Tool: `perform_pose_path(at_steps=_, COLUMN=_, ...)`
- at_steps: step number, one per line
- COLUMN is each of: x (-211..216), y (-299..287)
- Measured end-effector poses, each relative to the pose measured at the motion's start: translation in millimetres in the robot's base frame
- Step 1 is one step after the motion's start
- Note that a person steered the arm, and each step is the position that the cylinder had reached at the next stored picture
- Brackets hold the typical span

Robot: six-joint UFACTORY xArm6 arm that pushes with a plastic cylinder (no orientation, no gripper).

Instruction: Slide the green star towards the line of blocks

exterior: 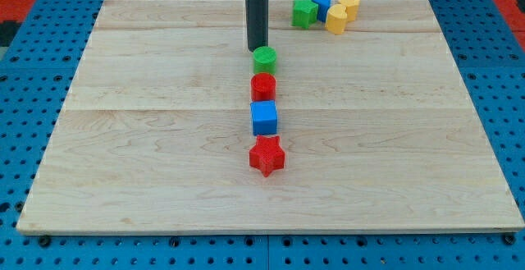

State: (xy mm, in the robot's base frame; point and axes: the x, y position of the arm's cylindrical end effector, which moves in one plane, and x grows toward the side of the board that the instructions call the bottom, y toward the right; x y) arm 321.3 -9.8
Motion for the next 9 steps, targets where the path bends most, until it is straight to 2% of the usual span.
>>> perform_pose_path(at_steps=2, x=-13.9, y=-28.5)
perform_pose_path(at_steps=5, x=-29.4, y=155.0)
perform_pose_path(at_steps=8, x=-116.0, y=169.0)
perform_pose_path(at_steps=9, x=-119.4, y=169.0)
